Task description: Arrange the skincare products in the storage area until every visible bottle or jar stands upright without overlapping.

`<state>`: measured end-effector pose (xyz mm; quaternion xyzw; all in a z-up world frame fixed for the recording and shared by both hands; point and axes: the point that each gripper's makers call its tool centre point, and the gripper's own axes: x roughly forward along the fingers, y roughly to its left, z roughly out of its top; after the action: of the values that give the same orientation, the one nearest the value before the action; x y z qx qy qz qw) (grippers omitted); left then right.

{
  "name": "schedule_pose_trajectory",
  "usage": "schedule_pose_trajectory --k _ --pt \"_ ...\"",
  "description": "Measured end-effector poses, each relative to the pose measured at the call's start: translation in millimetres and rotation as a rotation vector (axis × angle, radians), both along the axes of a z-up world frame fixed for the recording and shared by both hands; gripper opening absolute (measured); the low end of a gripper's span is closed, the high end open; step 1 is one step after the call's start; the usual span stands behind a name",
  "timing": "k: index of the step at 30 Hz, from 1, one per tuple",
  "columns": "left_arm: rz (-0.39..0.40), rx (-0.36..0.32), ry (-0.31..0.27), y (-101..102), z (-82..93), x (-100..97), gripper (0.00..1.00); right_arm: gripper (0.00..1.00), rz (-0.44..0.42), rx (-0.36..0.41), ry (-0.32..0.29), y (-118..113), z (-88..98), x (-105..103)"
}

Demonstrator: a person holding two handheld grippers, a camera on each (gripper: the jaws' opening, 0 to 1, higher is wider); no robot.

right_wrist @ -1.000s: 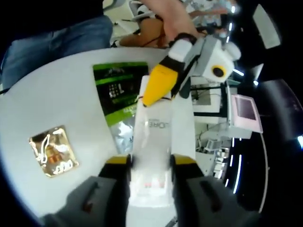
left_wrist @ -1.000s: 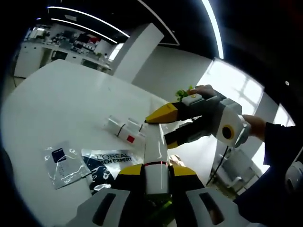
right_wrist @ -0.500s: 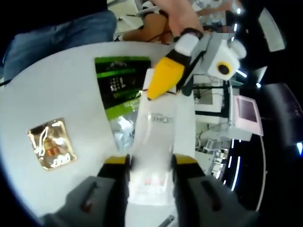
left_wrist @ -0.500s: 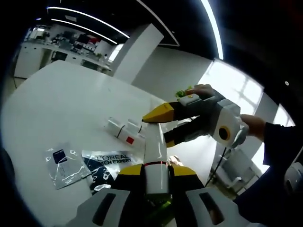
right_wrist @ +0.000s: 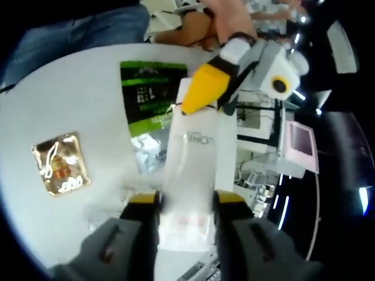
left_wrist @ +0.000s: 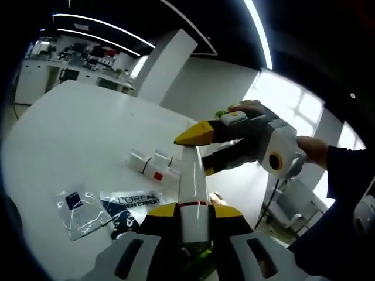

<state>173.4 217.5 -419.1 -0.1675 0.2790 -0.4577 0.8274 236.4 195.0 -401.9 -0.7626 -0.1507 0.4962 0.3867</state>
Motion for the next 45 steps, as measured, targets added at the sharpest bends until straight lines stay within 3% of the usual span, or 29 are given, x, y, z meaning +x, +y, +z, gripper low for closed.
schedule_pose_trajectory --k 9,15,26,45 --pt "-0.035 0.055 -0.015 -7.8 -7.2 -0.8 0.19 0.34 0.018 -0.043 -0.11 -2.9 5.7 -4.8" --pt "-0.049 0.072 -0.026 -12.6 -7.4 -0.1 0.19 0.34 0.037 -0.099 -0.222 -0.8 13.7 -7.2" --pt "-0.066 0.092 -0.041 -15.4 -7.3 0.8 0.19 0.34 0.07 -0.178 -0.336 6.1 22.3 -13.2" --pt "-0.1 0.128 -0.07 -20.8 -14.1 0.0 0.21 0.32 0.068 -0.265 -0.32 4.1 15.6 -17.8"
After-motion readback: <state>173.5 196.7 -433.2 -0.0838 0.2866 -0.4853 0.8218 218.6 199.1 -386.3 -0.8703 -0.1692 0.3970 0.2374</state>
